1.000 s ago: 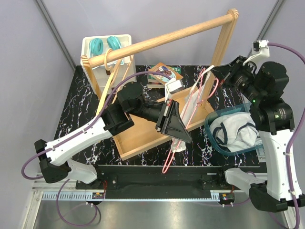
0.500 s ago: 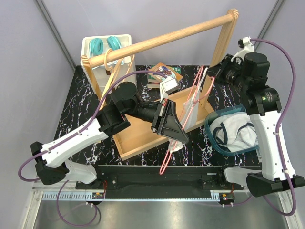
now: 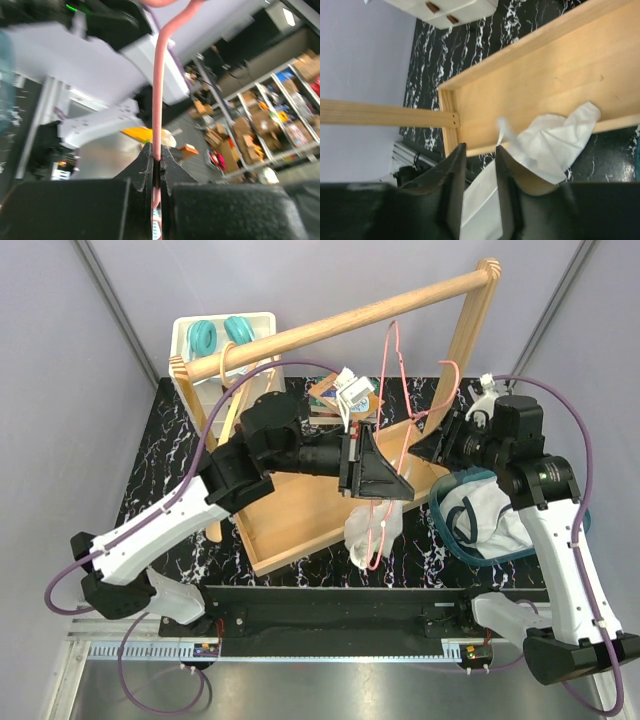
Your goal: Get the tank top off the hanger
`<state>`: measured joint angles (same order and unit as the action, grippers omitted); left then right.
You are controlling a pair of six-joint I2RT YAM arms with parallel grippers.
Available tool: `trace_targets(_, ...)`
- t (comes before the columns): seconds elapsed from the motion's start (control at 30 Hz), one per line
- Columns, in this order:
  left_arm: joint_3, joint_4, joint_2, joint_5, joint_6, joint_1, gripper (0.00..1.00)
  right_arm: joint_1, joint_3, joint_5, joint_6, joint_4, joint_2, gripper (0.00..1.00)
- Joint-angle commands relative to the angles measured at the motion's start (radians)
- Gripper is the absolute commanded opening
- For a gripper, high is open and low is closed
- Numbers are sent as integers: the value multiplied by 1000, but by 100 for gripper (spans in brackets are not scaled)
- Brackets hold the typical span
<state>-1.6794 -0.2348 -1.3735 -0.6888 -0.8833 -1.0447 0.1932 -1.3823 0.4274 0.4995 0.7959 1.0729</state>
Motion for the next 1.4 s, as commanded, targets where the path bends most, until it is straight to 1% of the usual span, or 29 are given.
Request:
trace_targets(0.0,-69,-60,-50,152,73,8,0,-3,-21,79,-41,133,-74,47)
trace_targets(0.03,-74,-63,-64,162,72,8,0,-3,-40,86,-58,158,-79,52)
trace_targets(0.07,-77,-64,-68,173,69,8,0,-3,-50,96,-67,205,-86,62)
trace_targets(0.13,-94,-64,-85,183,70,8,0,-3,-78,111,-84,248,-109,70)
trace_targets(0.17,-100,-66,-97,186,69,9,0,-1,-84,114,-88,285,-119,76)
trace_targets(0.2,-114,-69,-104,192,67,11,0,-3,-89,134,-93,299,-142,79)
trace_targets(0.23,-120,-72,-108,195,66,12,0,-3,-95,148,-99,311,-152,80)
trace_targets(0.27,-129,-74,-119,199,60,15,0,-1,-96,163,-99,331,-175,83)
trace_targets(0.37,-138,-78,-133,204,49,18,0,-3,-80,266,-96,318,-230,85)
trace_targets(0.4,-140,-78,-136,215,41,21,0,-3,-66,327,-93,310,-244,85)
trace_targets(0.47,-143,-80,-141,219,34,22,0,-3,-41,402,-84,258,-284,85)
trace_targets(0.5,-152,-78,-150,216,27,26,0,-3,-20,474,-76,238,-298,85)
trace_targets(0.57,-163,-78,-162,207,18,28,0,-3,3,531,-62,166,-338,86)
trace_targets(0.7,-203,-60,-196,172,-20,32,0,-3,74,577,-52,88,-381,84)
trace_targets(0.8,-212,-34,-200,150,-45,37,0,-3,120,539,-65,85,-402,78)
trace_targets(0.83,-210,-29,-199,147,-49,37,0,-3,127,525,-68,88,-410,74)
trace_targets(0.9,-203,-12,-199,132,-62,40,0,-3,146,499,-78,85,-432,72)
trace_targets(0.97,-198,-5,-196,120,-74,41,0,-3,155,484,-88,83,-444,68)
trace_targets(1.03,-191,6,-194,109,-83,41,0,-3,161,478,-104,83,-452,62)
trace_targets(1.07,-184,15,-193,103,-89,43,0,-3,169,470,-113,82,-456,56)
trace_targets(1.13,-175,23,-190,98,-98,43,0,-3,183,470,-118,75,-461,49)
trace_targets(1.17,-174,29,-188,86,-101,43,0,-3,198,468,-125,74,-462,43)
trace_targets(1.2,-172,34,-188,80,-105,43,0,-3,204,462,-127,77,-462,40)
trace_targets(1.23,-174,35,-187,77,-103,44,0,-1,209,453,-127,77,-467,39)
trace_targets(1.3,-169,37,-182,69,-102,45,0,-1,209,433,-116,63,-476,39)
trace_targets(1.37,-155,37,-177,75,-98,48,0,-1,181,413,-89,54,-487,44)
